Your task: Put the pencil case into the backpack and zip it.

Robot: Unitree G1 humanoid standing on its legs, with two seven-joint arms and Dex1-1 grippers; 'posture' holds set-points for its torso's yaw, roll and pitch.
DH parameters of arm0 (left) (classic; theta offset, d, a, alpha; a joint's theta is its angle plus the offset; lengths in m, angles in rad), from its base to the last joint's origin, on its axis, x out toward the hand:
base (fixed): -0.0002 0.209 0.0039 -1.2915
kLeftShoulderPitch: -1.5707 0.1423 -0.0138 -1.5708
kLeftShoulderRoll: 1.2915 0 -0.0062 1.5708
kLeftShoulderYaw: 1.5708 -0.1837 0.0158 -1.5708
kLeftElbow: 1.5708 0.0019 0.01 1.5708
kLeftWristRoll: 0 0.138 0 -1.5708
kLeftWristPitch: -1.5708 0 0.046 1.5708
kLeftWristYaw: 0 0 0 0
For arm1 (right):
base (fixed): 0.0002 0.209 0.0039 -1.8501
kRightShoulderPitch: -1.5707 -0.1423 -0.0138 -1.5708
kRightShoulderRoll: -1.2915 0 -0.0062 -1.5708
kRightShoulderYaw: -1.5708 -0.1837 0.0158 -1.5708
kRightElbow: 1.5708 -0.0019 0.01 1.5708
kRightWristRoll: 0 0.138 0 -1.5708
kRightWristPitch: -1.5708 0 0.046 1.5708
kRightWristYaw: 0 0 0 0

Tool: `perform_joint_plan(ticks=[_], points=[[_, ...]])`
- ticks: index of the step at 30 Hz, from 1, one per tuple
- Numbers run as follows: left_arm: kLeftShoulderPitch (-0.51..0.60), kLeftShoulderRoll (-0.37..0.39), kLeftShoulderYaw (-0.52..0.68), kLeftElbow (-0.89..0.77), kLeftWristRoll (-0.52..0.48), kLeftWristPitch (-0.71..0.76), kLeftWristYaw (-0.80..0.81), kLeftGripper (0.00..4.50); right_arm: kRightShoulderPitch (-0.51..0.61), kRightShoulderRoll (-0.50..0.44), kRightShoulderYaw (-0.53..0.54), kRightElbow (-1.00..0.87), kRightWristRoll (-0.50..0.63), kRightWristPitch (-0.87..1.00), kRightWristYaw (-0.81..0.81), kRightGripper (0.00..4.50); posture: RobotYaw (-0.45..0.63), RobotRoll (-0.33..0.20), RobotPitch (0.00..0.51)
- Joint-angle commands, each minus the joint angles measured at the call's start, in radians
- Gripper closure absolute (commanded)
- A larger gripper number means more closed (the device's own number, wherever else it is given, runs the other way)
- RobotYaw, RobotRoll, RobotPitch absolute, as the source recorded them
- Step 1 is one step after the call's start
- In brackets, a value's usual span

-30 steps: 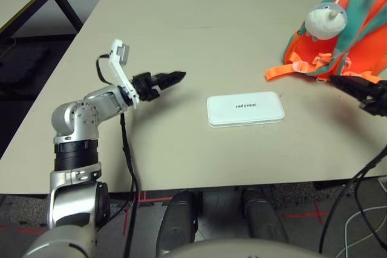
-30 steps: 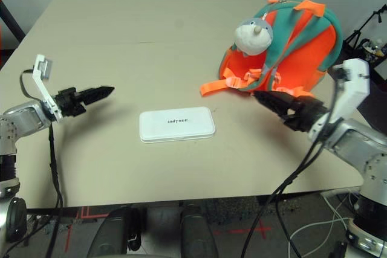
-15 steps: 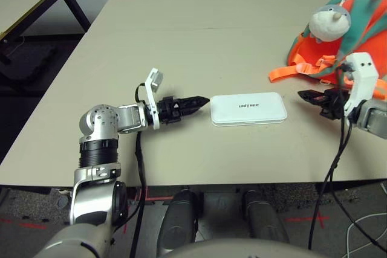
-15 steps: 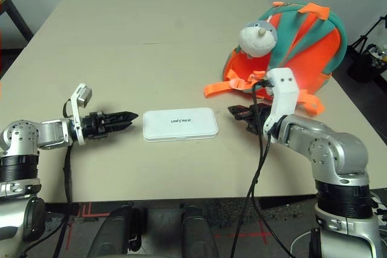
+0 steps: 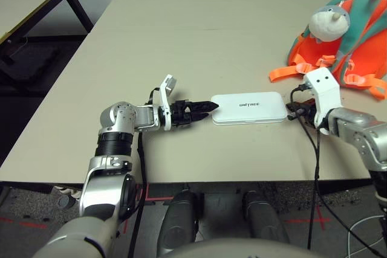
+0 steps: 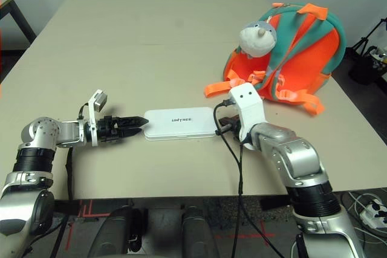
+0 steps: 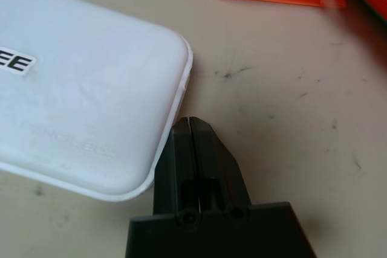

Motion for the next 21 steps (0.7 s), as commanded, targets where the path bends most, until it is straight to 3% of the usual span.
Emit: perform_joint_plan(ticks=[1,15,17,21], points=[[-0.001,-0.020,-0.033,0.055,0.059,-0.035,0.004,0.00,0.000,0.040,0.023,-0.014,-0.012,0.011,0.019,4.47,-0.03,0.000,0.126],[0.006,-0.051,-0.045,0.052,0.109,-0.065,-0.030,0.00,-0.016,0.094,0.029,-0.029,-0.046,0.003,0.068,4.47,-0.02,0.000,0.127],[0.008,-0.051,-0.041,0.047,0.111,-0.077,-0.031,0.37,-0.016,0.092,0.027,-0.026,-0.052,-0.003,0.072,4.50,-0.02,0.000,0.126],[0.013,-0.049,-0.036,0.031,0.116,-0.097,-0.039,1.64,-0.018,0.098,0.021,-0.023,-0.065,-0.014,0.077,4.50,-0.02,0.000,0.123]])
